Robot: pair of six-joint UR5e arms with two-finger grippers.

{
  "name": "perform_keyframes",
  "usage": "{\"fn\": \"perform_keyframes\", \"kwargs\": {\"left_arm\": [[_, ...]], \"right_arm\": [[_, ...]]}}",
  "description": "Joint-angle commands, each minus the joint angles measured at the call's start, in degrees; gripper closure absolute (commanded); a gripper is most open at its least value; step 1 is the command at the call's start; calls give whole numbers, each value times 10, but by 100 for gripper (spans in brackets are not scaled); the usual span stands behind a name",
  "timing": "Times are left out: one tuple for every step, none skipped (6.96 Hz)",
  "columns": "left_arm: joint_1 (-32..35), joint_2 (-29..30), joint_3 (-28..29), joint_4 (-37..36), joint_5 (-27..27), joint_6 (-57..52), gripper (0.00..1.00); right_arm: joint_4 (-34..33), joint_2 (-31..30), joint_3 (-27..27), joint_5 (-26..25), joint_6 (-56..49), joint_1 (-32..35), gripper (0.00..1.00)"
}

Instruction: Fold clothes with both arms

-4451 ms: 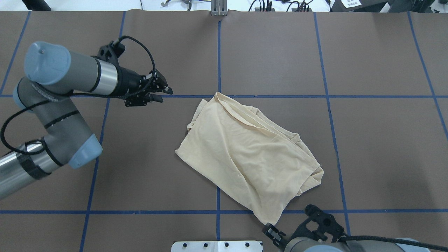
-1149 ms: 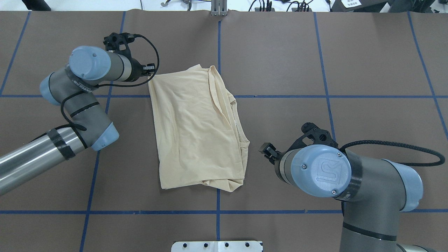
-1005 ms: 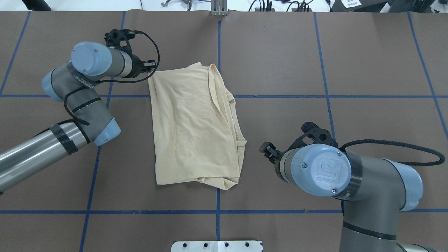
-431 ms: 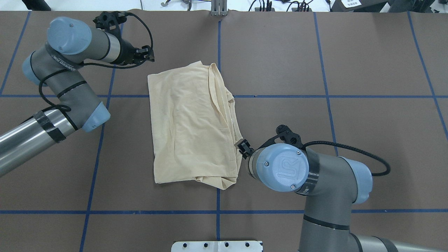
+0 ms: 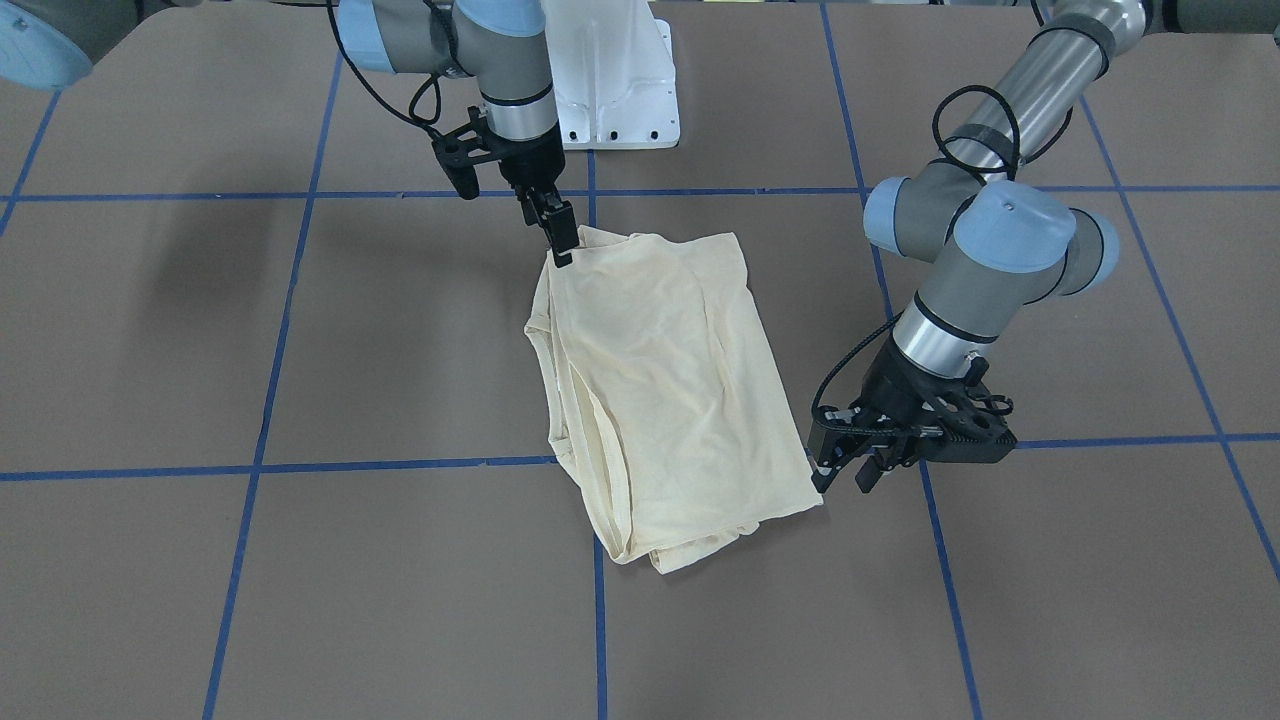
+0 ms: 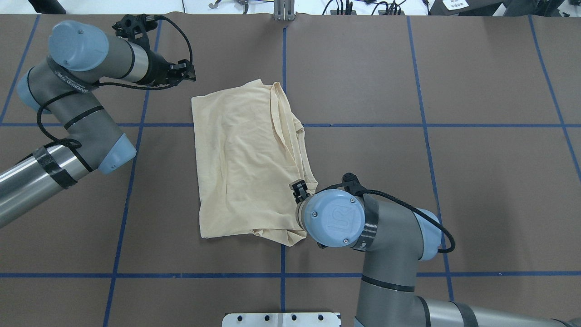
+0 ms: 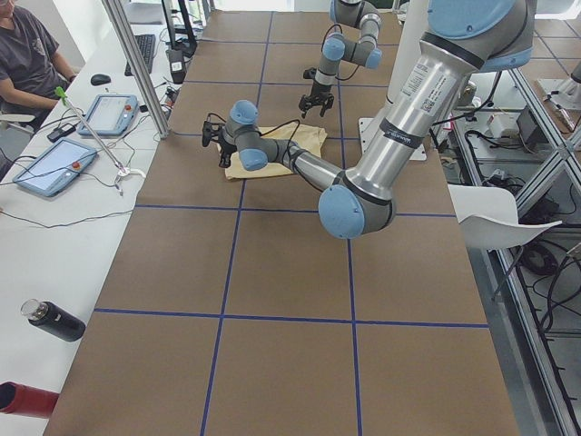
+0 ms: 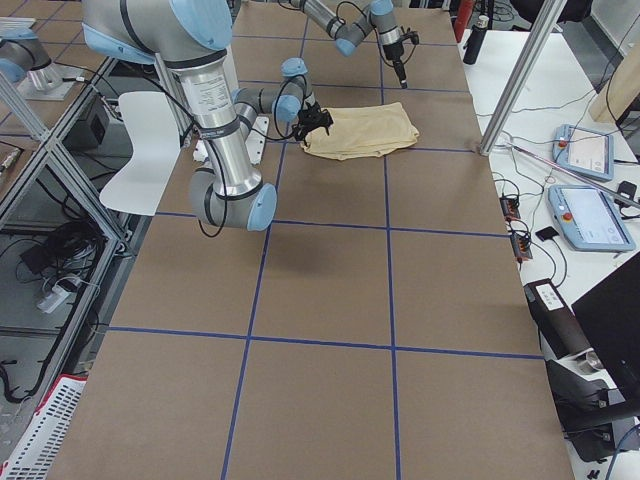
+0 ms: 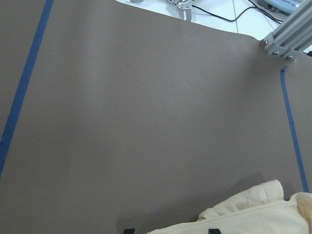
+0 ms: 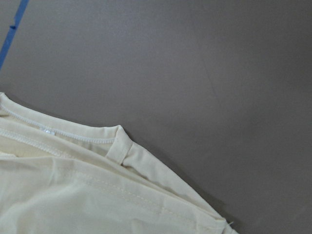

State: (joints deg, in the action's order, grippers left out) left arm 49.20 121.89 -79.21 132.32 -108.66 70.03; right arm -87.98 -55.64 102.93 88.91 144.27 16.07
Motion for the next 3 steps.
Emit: {"fn": "perform_keyframes", "kwargs": {"left_arm": [[-1,-1,-2,0,0,14,40],[0,-1,-2,0,0,15,40],[-1,-1,-2,0,1,16,40]], "right_arm": [[2,30,-40,0,21,-7,0],[2,25,-41,0,22,-16,0],[1,22,-41,0,22,-20,0]]}}
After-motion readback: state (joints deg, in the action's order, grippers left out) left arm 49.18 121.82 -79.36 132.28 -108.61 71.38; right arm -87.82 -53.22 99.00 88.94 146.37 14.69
